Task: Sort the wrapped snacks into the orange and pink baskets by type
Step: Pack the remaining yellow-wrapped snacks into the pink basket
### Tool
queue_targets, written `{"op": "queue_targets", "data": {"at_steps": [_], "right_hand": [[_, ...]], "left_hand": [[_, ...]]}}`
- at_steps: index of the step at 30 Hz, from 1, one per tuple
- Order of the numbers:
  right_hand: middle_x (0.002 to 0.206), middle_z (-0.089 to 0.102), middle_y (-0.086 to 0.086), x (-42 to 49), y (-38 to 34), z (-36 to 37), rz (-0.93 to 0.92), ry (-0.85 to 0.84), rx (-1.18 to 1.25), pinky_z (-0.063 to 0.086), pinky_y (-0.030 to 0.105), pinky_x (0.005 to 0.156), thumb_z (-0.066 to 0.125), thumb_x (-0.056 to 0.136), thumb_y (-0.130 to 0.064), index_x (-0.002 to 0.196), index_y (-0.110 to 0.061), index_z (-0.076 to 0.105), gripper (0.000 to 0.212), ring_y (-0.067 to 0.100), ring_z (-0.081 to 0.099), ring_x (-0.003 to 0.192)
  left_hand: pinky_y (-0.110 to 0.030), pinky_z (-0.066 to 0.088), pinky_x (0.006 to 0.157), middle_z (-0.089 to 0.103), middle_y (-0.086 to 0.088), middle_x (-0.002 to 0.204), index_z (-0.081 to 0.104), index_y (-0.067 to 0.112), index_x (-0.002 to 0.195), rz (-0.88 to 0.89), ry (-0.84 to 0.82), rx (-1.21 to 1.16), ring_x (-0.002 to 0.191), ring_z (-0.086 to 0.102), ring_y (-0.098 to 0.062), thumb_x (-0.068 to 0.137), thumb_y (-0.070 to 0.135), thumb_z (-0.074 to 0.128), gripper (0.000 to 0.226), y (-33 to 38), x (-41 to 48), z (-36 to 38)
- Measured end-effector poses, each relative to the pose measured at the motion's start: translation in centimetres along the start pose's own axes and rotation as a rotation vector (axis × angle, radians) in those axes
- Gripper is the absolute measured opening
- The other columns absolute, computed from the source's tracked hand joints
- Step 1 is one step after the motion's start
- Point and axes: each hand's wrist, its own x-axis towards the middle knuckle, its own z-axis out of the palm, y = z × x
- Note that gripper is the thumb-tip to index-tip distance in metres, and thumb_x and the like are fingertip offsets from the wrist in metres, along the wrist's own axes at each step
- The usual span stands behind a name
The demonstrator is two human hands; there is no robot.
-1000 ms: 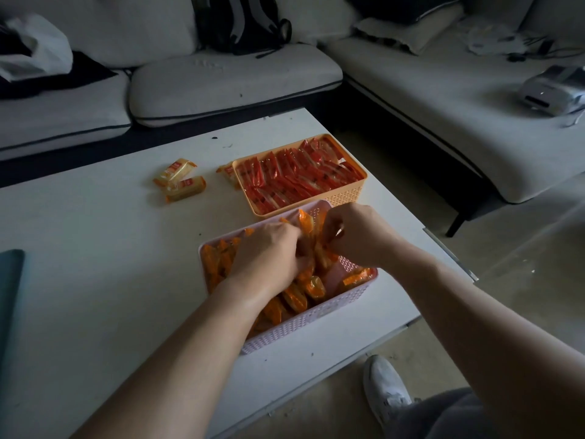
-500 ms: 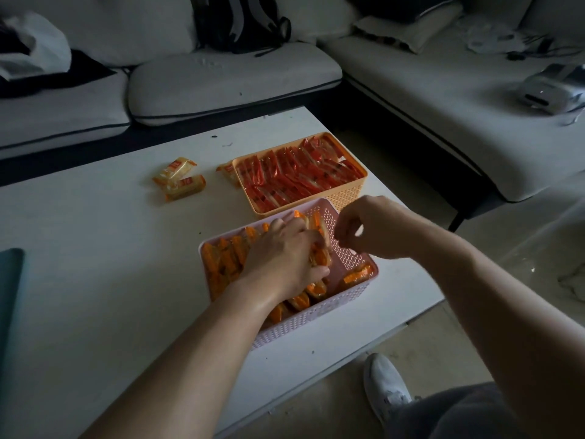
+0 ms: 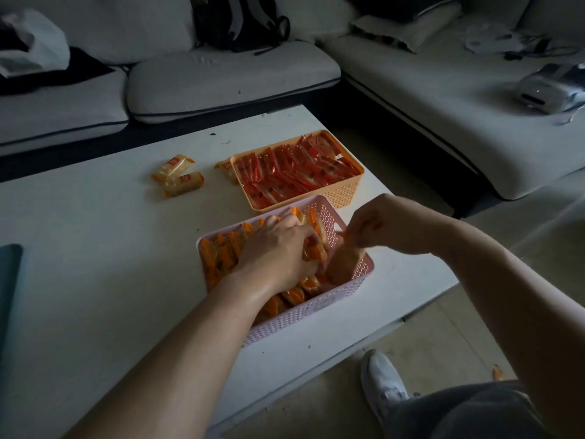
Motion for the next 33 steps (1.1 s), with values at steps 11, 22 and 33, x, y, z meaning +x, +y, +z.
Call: {"op": "queue_targets", "data": {"at_steps": [11,22,33], "right_hand": [[0.097,0.074,-0.007,0.3,0.1,0.3,0.104,0.095,0.152,0.053,0.018,0.053,0.062,0.098,-0.031,0.111,-0.022,0.073,0.019,0.01,0.072,0.066],[0.092,0.072,-0.003,0.3,-3.9,4.1,0.178,0.1,-0.267,0.057,0.023,0.057,0.063,0.097,-0.034,0.112,-0.017,0.072,0.024,0.011,0.069,0.069],[0.084,0.075,-0.001,2.4,-2.0,3.2,0.282,0.152,-0.072,0.065,0.042,0.07,0.058,0.098,-0.023,0.1,-0.013,0.074,0.019,0.015,0.074,0.069]], "left_hand": [[-0.04,0.036,0.108,0.05,0.008,0.139,0.06,0.041,0.125,-0.005,-0.037,-0.027,0.14,0.035,-0.022,0.087,0.055,0.069,0.042,-0.1,0.1,-0.2],[-0.044,0.048,0.101,0.059,0.005,0.129,0.069,0.037,0.119,0.0,-0.014,-0.192,0.125,0.05,-0.022,0.087,0.053,0.069,0.036,-1.0,0.4,-0.5],[-0.042,0.042,0.108,0.058,0.01,0.128,0.072,0.039,0.117,0.037,-0.069,-0.203,0.128,0.046,-0.017,0.093,0.036,0.062,0.026,-1.4,0.2,-1.2]]}}
